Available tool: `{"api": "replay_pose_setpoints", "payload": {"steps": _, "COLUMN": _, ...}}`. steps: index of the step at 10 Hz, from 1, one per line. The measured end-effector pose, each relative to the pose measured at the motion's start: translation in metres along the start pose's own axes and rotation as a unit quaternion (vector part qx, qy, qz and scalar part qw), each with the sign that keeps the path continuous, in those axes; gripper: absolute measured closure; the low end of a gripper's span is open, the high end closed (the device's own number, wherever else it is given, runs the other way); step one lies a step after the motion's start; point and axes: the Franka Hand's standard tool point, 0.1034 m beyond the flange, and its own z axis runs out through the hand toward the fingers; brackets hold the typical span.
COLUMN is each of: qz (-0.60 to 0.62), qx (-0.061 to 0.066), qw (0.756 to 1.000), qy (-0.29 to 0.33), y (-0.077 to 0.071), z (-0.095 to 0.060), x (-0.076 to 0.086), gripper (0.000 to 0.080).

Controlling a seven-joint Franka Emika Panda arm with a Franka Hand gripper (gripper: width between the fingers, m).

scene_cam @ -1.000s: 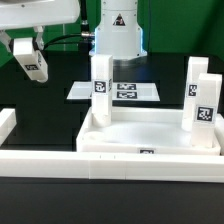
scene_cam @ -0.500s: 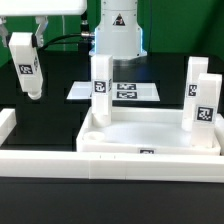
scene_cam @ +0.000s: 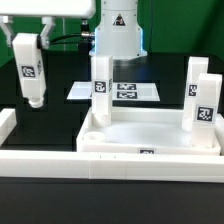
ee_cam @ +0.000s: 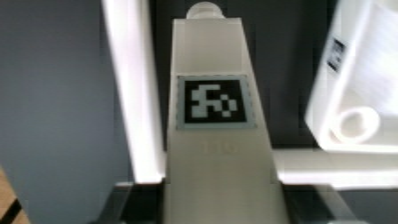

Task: Assemble desk

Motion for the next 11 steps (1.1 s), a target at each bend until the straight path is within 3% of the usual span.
{"api": "replay_pose_setpoints", "payload": {"steps": 5, "qz": 0.004, "qx": 0.001, "qw": 1.000, "qy": 0.001, "y": -0.006, "z": 0.000, "x": 0.003, "gripper": 0.0509}}
{"api": "replay_pose_setpoints", "payload": {"steps": 7, "qz": 0.010, "qx": 0.010, "qw": 1.000, "qy": 0.013, "y": -0.040, "z": -0.004, "x": 0.035, "gripper": 0.0509}}
{"api": "replay_pose_setpoints", "payload": {"steps": 8, "qz": 0.006, "qx": 0.012, "qw": 1.000, "qy": 0.016, "y": -0.050, "z": -0.002, "x": 0.040, "gripper": 0.0509}}
{"api": "replay_pose_setpoints", "payload": {"steps": 11, "qz": 0.003, "qx": 0.003, "qw": 1.000, "qy": 0.031, "y": -0.048, "z": -0.001, "x": 0.040, "gripper": 0.0509}}
